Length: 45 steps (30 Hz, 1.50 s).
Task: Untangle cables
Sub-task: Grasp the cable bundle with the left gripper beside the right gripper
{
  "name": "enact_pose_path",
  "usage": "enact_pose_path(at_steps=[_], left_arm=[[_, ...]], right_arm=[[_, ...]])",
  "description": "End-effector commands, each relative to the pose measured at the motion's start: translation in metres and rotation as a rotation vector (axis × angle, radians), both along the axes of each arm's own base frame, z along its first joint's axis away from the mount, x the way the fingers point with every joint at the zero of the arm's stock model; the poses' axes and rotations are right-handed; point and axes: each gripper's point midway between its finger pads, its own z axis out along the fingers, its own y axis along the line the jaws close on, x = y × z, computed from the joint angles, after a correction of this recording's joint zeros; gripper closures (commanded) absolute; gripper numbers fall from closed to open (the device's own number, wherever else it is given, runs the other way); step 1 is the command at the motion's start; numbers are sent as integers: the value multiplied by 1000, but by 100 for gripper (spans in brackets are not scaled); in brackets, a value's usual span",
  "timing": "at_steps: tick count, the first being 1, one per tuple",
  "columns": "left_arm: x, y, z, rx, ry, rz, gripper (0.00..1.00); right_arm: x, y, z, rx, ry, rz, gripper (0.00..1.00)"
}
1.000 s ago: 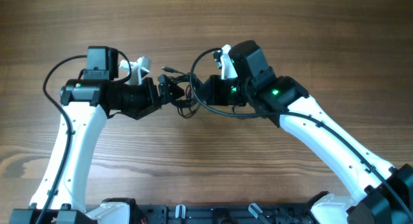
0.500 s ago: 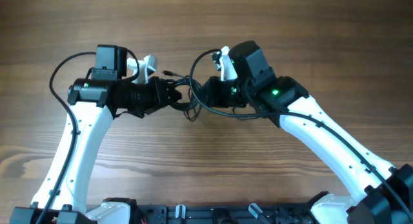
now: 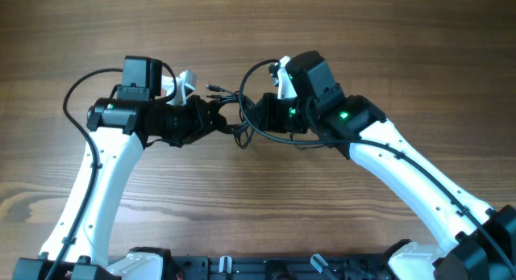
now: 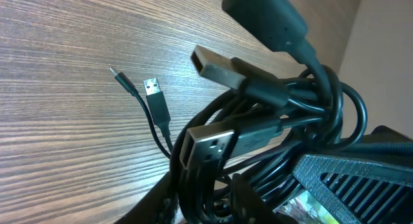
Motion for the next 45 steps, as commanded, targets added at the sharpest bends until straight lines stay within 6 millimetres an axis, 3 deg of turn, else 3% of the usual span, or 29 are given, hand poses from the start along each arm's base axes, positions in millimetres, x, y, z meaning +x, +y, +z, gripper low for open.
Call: enact_pose_path(at_steps=[1,7,12,16,19,22,29,33,37,40,45], left_arm=[[4,-2,4,1,-11,-4,77],[6,4,-1,49,-15,16,96],[7,7,-3,63,-17,22,96],[13,31,-16,213,-17,95,96],[14,62,-29,368,40,250,96],[12,74,-33,425,60,301,96],[14,74,-32,421,54,305,96],[14,70,-31,400,57,296,96],[11,34,-19,213,34,157,96],[8,1,2,36,-65,-35,96],[9,-2,5,18,-78,-47,96]], right_arm=[[3,3,0,0,-4,-9,90],[10,-4,-5,-41,-23,-48,89],[10,-4,-5,-41,-22,-48,89],[6,2,1,-3,-16,-14,94],[1,9,16,42,-80,68,92],[0,4,32,45,-160,88,90],[0,-19,82,97,-289,40,87],[-5,-23,96,108,-336,48,87],[-6,-23,85,85,-299,50,72],[-4,-27,65,35,-241,28,63],[1,-28,31,-32,-135,3,60]])
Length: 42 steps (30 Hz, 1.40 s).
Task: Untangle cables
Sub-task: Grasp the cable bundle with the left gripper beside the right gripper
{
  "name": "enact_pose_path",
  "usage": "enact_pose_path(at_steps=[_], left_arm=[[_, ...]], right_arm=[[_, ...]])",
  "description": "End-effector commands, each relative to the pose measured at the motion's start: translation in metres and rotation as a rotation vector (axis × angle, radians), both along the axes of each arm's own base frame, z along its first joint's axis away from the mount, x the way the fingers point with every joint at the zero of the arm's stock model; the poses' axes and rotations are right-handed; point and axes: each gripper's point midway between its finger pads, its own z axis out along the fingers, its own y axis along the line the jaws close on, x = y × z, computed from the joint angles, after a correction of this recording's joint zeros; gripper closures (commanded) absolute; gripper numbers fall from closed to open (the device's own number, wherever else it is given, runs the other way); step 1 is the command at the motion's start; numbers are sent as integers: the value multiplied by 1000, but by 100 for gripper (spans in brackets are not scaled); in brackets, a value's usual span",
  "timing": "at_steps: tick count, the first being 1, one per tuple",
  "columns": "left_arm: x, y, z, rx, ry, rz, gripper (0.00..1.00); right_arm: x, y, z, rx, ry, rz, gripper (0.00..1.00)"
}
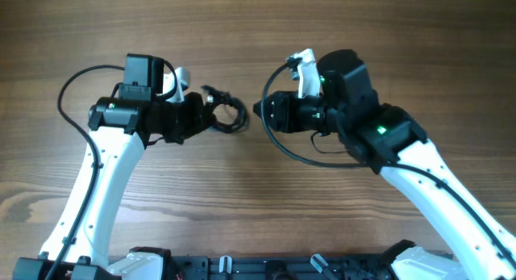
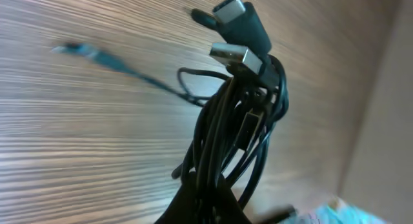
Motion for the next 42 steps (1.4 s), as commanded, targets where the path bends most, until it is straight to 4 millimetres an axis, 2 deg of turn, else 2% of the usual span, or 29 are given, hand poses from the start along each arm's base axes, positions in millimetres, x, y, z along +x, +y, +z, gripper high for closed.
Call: enact_pose_path(at_steps=[1,5,10,20,26,32,40,42], left_arm=[[-4,-17,12,-95,-32,-101,96],[-8,-25,13,-97,-34,-128,96],[-10,-42,15,-98,-64,-182,96],[-9,-45,10,-34,-83,-192,96],[-11,-47,11,-47,-78,-198,96],[-12,-47,10,-46,-72,-198,96],[-13,-48,11,-52,-69,-200,96],[-16,-54,15,-95,-62,-220,96]], right_arm=[[10,1,-28,-58,66,-30,60],[10,10,-51,-73,121,13,58],[9,22,-69,-77,153,63,59],[17,30,-65,-52,109,68,64],[33,11,-77,-161,72,-40,64],[37,13,-74,-201,-59,54,63],[31,22,-72,-189,-76,101,63],[32,21,-73,-203,-80,93,64]])
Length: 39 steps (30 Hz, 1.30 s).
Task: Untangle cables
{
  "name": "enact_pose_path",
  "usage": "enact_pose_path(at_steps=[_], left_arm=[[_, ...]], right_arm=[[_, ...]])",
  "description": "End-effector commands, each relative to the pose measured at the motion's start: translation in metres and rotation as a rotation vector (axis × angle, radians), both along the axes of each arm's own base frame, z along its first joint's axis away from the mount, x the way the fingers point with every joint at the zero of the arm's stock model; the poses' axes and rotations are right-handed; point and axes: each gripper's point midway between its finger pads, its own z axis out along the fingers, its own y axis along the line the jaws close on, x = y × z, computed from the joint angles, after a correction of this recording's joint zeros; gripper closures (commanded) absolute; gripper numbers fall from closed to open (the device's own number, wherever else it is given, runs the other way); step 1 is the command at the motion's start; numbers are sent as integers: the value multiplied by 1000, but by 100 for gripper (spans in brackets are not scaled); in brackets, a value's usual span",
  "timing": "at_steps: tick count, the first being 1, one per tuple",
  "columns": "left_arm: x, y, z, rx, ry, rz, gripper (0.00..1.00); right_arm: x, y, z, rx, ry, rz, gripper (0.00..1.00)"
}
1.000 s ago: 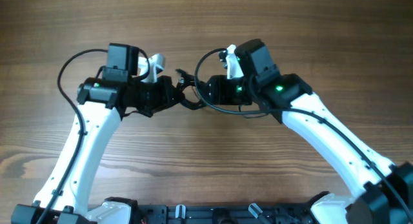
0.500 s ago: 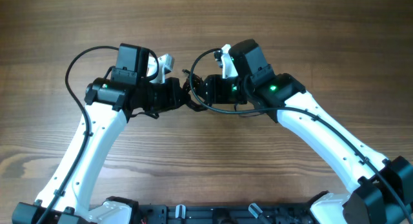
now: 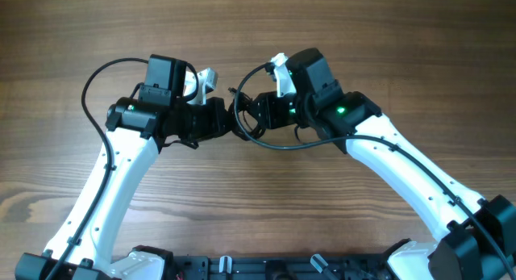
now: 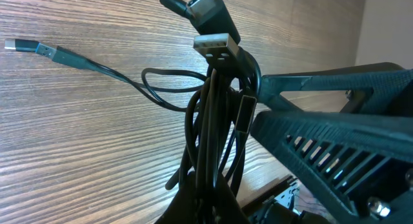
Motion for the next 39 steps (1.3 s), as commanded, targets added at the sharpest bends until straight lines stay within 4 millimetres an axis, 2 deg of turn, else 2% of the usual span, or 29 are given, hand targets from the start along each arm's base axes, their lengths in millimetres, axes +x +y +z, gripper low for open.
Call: enact_pose_path(at_steps=[1,4,8,12,16,18,25,30,35,39], left_arm=[[-6,-13,9,-74,2,-60,96],[-7,-16,12,-95,5,-70,96],[-7,-16,12,-94,6,-70,96],[-8,-16,12,-94,7,-70,96],[-8,-16,12,-94,7,-70,96],[-8,-16,12,-94,7,-70,96],[-6,-14,10,-78,3,-62,96],[5,5,-3,51,-25,3,96],[16,43,-21,252,-4,180,96],[16,45,-22,257,5,204,96]], right_arm=[[1,3,-4,-31,-28,12,64],[1,-1,-15,-70,-28,-8,64],[1,-6,-26,-102,-17,-24,69],[5,-3,-23,-88,-36,-24,74],[6,-2,-22,-76,-25,-41,84],[6,-2,-22,-75,-24,-42,95],[-2,6,-17,-15,28,-33,95],[-7,11,17,70,-16,-7,95],[-14,0,79,157,-136,-33,95],[-23,-13,111,187,-206,-65,95]])
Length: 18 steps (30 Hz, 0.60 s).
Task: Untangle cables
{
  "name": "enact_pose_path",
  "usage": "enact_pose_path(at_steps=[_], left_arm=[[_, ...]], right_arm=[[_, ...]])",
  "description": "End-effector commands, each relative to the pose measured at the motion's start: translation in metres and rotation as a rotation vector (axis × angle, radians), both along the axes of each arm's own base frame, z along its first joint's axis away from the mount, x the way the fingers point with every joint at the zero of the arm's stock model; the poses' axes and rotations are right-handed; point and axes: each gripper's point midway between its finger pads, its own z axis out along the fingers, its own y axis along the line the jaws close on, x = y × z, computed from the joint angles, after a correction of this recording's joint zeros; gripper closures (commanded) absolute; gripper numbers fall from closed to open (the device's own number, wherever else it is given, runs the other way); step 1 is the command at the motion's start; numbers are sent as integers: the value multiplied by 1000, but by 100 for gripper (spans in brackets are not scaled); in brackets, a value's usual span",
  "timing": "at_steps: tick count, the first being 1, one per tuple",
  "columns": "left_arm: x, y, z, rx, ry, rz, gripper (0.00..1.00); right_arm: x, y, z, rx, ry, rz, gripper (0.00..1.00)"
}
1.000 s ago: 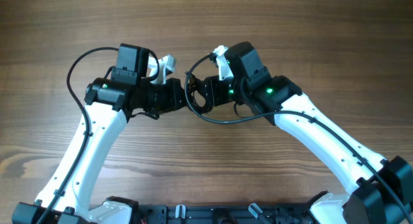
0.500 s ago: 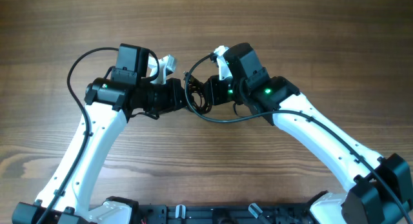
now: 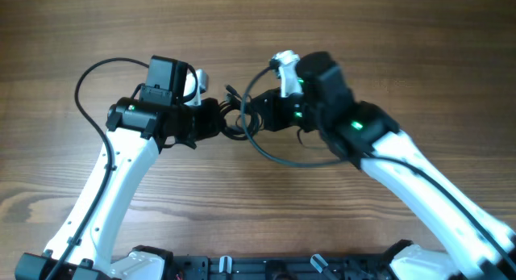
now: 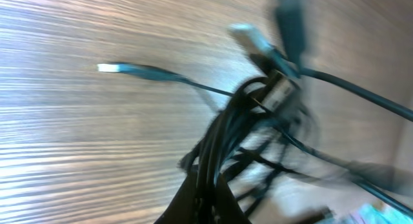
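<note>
A tangle of black cables [image 3: 235, 123] hangs between my two grippers over the middle of the wooden table. My left gripper [image 3: 219, 121] is shut on the bundle's lower part. In the blurred left wrist view its jaws [image 4: 206, 204] pinch the strands of the bundle [image 4: 248, 117]. One thin cable with a small plug [image 4: 108, 68] sticks out to the left, and two larger plugs [image 4: 258, 40] point up. Several strands stretch off to the right. My right gripper [image 3: 253, 114] is against the bundle's right side, and its fingers are lost in the dark cables.
The wooden table [image 3: 242, 22] lies under both arms. A black loop of the right arm's own cable [image 3: 278, 156] hangs below its wrist, and another loop [image 3: 85, 86] arcs out from the left arm.
The right arm has shifted a little to the right. Strands now stretch out of the bundle toward the right, and the bundle looks looser. My left gripper still pinches it in the same place.
Both grippers were together at the tangle. Then the right arm stood well clear to the right while the left held the bundle alone. Then the right gripper was back beside it with its fingers apart. Now strands are drawn rightward from the left-held bundle.
</note>
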Motion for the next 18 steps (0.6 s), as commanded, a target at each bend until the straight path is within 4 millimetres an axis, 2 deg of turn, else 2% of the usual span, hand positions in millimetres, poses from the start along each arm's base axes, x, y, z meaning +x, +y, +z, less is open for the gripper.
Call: enact_pose_path(at_steps=[1,5,11,14,18], left_arm=[[8,14,-4,78,-5,78,96],[8,14,-4,78,-5,78,96],[6,13,-4,69,5,83,96],[3,-1,2,-14,15,47,96],[7,-17,13,-104,-19,-11,96]], right_arm=[[-11,-14,47,72,-73,-46,95],[-17,-19,57,98,-63,-65,96],[-8,-29,49,73,-35,-162,94],[-9,-30,40,63,7,-174,70],[-13,-32,14,3,89,-181,50]])
